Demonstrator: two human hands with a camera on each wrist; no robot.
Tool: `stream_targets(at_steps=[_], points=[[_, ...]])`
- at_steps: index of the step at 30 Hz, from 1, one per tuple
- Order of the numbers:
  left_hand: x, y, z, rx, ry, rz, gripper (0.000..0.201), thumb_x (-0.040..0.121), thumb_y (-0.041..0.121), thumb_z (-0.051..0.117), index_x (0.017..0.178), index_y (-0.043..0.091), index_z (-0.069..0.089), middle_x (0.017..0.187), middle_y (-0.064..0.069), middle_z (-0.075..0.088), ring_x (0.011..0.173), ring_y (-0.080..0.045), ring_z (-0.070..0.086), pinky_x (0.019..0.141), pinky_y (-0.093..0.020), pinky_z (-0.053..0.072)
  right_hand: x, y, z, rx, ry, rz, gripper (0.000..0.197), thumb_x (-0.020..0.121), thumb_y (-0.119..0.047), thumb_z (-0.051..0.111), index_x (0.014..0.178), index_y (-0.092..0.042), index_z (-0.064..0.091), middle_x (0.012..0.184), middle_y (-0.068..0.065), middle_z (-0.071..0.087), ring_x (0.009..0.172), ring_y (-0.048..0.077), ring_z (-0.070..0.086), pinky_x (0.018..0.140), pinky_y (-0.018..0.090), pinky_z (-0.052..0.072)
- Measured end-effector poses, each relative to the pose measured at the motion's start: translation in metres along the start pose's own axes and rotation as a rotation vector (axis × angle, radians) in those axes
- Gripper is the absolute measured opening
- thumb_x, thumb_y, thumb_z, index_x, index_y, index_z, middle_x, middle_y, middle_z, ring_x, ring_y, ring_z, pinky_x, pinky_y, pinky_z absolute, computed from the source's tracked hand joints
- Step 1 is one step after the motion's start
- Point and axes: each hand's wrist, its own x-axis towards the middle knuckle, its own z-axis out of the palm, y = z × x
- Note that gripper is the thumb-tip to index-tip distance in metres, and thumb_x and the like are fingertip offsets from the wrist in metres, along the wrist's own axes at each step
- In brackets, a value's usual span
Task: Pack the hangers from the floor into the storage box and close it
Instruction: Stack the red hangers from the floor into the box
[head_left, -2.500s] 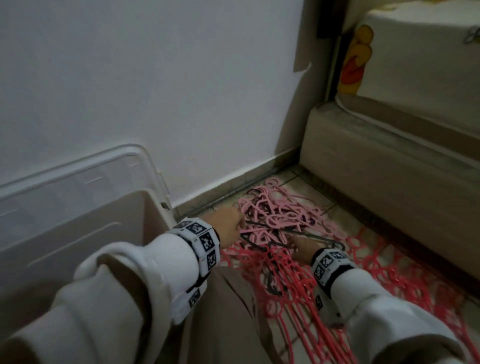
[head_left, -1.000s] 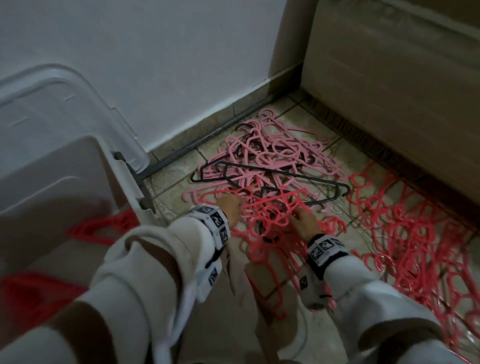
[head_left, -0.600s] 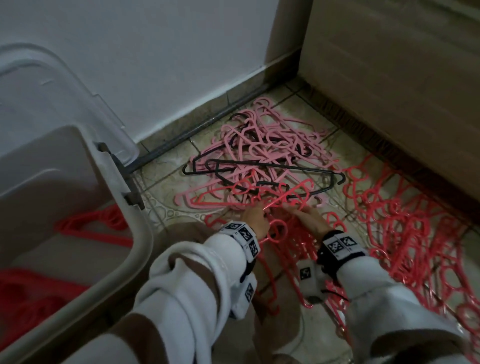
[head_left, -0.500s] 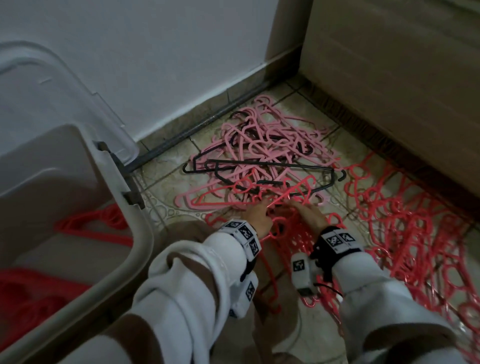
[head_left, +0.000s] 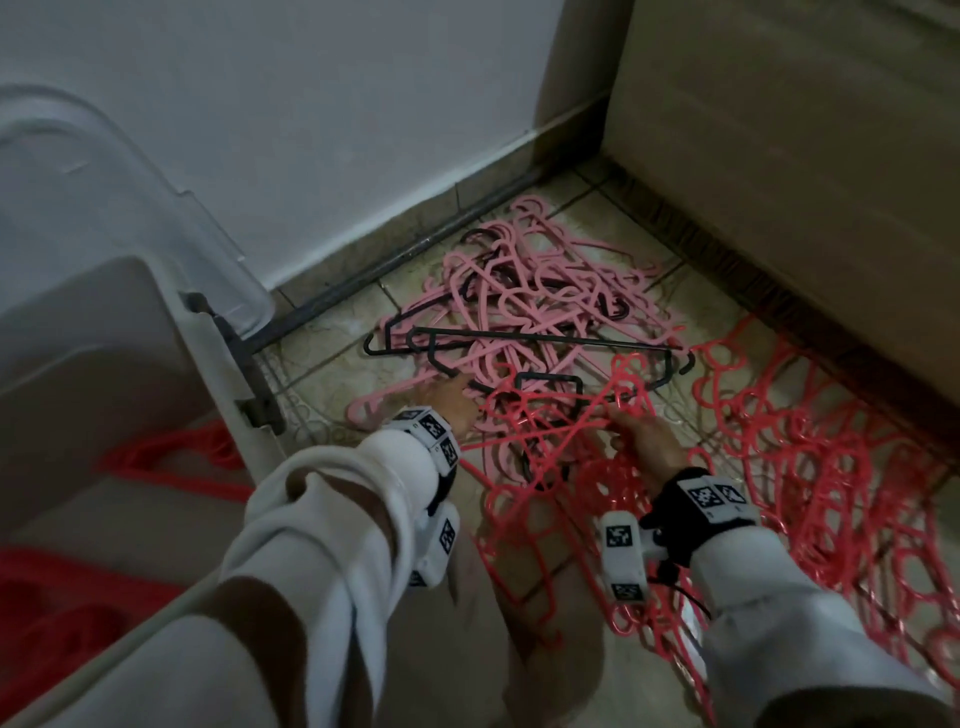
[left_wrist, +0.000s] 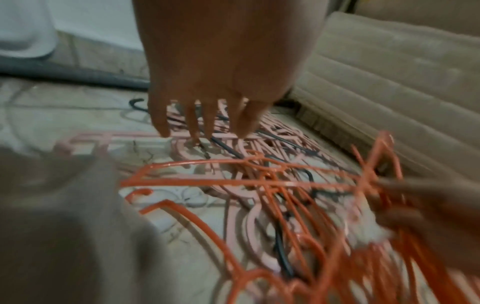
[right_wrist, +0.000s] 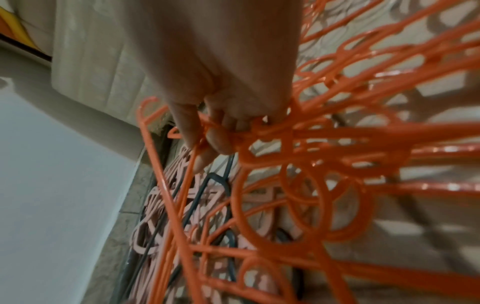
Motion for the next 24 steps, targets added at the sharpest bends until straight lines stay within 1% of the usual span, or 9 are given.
stream_targets(at_steps=[2,4,8,12,14,16,18,20,24], points=[[0.01,-0.002,0.004,-0.042,-0.059,-0.045,0.059,0.085,0.035,0.043,0.142,0.022,0.035,0.151,-0.007,0.03,0.137,-0.028,0.031,0.113,-0.039,0.026,0.002,0.001,-0.005,-0.066,0.003,-0.031,0.018,0.093,-0.012,0.049,0.086,-0.005,0.064,0.067,0.003,0.06,0.029,-0.002,0.037,0.032,0.01,0.027],[0.01,0.002,0.007,-0.075,-0.096,-0.099,0.069,0.079,0.04,0.046,0.145,0.03,0.027,0.153,-0.006,0.025,0.137,-0.031,0.029,0.113,-0.043,0.026,0.003,0.002,-0.007,-0.09,0.007,-0.064,0.026,0.095,-0.01,0.046,0.074,-0.012,0.06,0.051,-0.009,0.061,0.03,-0.002,0.036,0.037,0.009,0.026],[0.009,0.012,0.008,-0.374,-0.112,-0.098,0.059,0.093,0.003,0.044,0.147,0.015,0.024,0.153,-0.011,0.024,0.139,-0.03,0.027,0.107,-0.03,0.03,-0.003,0.008,-0.008,0.041,-0.048,-0.059,0.022,0.094,-0.008,0.047,0.077,-0.016,0.058,0.048,-0.012,0.061,0.048,0.0,0.051,0.041,0.008,0.038],[0.014,0.017,0.007,-0.483,-0.117,-0.062,0.057,0.09,-0.008,0.042,0.142,0.014,0.036,0.152,-0.011,0.026,0.137,-0.025,0.03,0.093,-0.02,0.035,-0.005,0.016,-0.007,0.081,-0.115,-0.002,0.016,0.093,-0.005,0.049,0.08,-0.01,0.058,0.047,-0.004,0.062,0.04,0.005,0.056,0.04,0.014,0.043],[0.021,0.016,0.011,-0.442,-0.134,-0.061,0.054,0.091,-0.004,0.043,0.141,0.017,0.038,0.152,-0.01,0.026,0.137,-0.023,0.03,0.095,-0.018,0.033,0.0,0.022,-0.007,0.031,-0.077,0.01,0.01,0.092,-0.01,0.051,0.087,-0.012,0.06,0.051,-0.003,0.063,0.043,0.007,0.058,0.045,0.02,0.046],[0.024,0.017,0.014,-0.307,-0.143,-0.071,0.053,0.094,0.007,0.042,0.143,0.024,0.034,0.155,-0.009,0.018,0.141,-0.024,0.023,0.109,-0.027,0.024,0.007,0.026,-0.007,0.005,0.017,-0.018,0.014,0.093,-0.012,0.051,0.083,-0.016,0.059,0.053,-0.003,0.062,0.042,0.004,0.056,0.049,0.022,0.044],[0.028,0.015,0.015,-0.142,-0.119,-0.086,0.055,0.095,0.022,0.042,0.146,0.032,0.022,0.157,-0.008,0.007,0.144,-0.028,0.009,0.115,-0.036,0.009,0.01,0.025,-0.007,0.097,0.092,-0.04,0.022,0.095,-0.011,0.045,0.077,-0.018,0.055,0.048,-0.006,0.058,0.038,0.003,0.053,0.045,0.02,0.043],[0.034,0.011,0.015,-0.034,-0.101,-0.076,0.058,0.096,0.03,0.04,0.148,0.029,0.014,0.157,-0.005,0.006,0.144,-0.03,0.003,0.115,-0.04,0.003,0.01,0.022,-0.007,0.204,0.105,-0.054,0.028,0.097,-0.009,0.04,0.073,-0.016,0.05,0.041,-0.008,0.053,0.036,0.002,0.048,0.041,0.016,0.041],[0.038,0.009,0.015,0.015,-0.023,-0.052,0.056,0.095,0.022,0.042,0.147,0.018,0.023,0.153,-0.011,0.026,0.141,-0.031,0.018,0.116,-0.039,0.014,0.012,0.02,-0.012,0.288,0.147,-0.095,0.032,0.098,-0.004,0.036,0.068,-0.013,0.044,0.039,-0.008,0.05,0.035,0.001,0.045,0.038,0.013,0.039]])
